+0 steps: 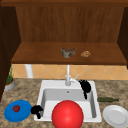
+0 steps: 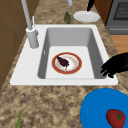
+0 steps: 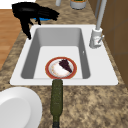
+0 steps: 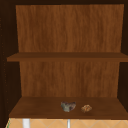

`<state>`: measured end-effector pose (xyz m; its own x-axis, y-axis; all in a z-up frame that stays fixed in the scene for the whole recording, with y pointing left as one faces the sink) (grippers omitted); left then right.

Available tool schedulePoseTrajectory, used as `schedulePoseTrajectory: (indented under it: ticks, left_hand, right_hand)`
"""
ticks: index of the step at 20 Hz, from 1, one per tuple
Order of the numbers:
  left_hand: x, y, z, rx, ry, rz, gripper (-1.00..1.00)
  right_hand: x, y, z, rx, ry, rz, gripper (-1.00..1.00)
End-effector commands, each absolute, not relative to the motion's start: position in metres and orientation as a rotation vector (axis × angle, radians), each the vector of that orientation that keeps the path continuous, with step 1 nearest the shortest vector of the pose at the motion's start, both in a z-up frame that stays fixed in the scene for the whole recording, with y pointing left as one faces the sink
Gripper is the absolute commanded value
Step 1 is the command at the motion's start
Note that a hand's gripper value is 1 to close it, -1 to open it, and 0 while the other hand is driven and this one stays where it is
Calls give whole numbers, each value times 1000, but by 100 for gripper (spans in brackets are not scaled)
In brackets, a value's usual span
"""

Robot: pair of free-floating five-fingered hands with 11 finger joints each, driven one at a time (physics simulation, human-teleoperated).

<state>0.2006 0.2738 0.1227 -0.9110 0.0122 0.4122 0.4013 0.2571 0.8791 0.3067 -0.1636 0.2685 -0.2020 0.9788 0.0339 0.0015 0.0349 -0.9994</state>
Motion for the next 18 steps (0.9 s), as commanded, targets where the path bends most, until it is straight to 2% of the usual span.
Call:
schedulePoseTrajectory:
  ticks: [1, 12, 18]
  left_hand:
    - [201, 274, 123, -380, -2212, -1696, 0]
    - [201, 274, 123, -380, -2212, -1696, 0]
    - [201, 274, 123, -380, -2212, -1696, 0]
  right_hand:
    - [331, -157, 283, -1093, -1367, 1325, -100]
    - [396, -143, 323, -1085, -1365, 1326, -100]
    - [420, -132, 324, -993, -1247, 1411, -100]
